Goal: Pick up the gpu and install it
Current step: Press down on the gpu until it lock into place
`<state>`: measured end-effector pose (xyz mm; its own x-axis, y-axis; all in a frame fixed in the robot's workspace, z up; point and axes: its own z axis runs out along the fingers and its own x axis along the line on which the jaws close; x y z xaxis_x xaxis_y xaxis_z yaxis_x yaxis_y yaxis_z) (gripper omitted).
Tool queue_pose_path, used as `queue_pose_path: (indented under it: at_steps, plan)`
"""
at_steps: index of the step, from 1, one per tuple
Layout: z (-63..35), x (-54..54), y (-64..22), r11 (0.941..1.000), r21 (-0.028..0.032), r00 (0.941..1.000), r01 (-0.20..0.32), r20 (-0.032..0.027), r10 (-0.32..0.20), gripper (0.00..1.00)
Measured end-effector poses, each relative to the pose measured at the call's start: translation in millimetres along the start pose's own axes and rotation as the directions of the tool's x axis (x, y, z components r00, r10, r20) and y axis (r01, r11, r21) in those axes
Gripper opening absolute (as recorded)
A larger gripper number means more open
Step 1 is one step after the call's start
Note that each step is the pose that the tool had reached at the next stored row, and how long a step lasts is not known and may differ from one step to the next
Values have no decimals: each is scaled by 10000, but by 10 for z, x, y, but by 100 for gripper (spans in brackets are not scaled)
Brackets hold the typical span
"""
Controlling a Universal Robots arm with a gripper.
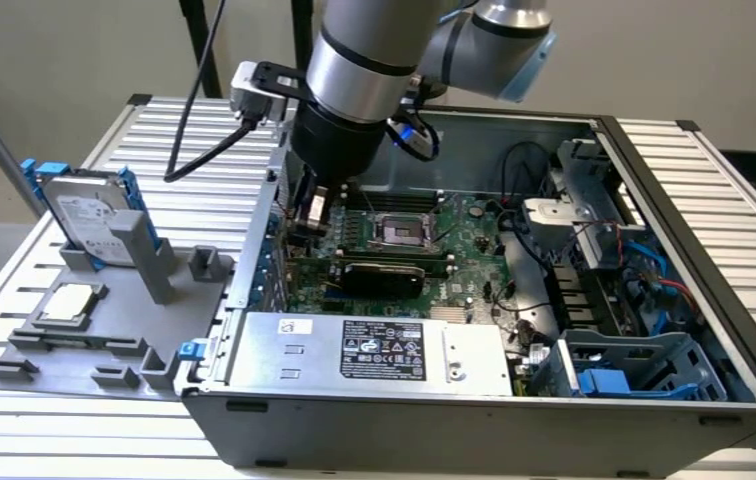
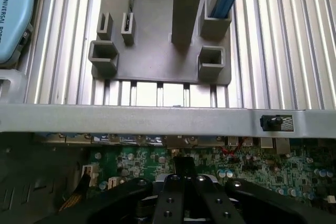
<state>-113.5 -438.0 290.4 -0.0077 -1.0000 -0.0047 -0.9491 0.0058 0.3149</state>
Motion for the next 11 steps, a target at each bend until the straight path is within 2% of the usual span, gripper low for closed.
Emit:
queue_pose_path:
  at_steps: [1,3,9,11]
  plan:
    - [1,0,3,9999,-111,10000,2,-30,-2,11]
    - [1,-1,3,9996,-267,10000,-4,-85,2,11]
    - [-1,-5,7,9989,-471,9997,-58,-225,47,11]
    - [-2,-10,7,9987,-509,9997,-69,-254,56,11]
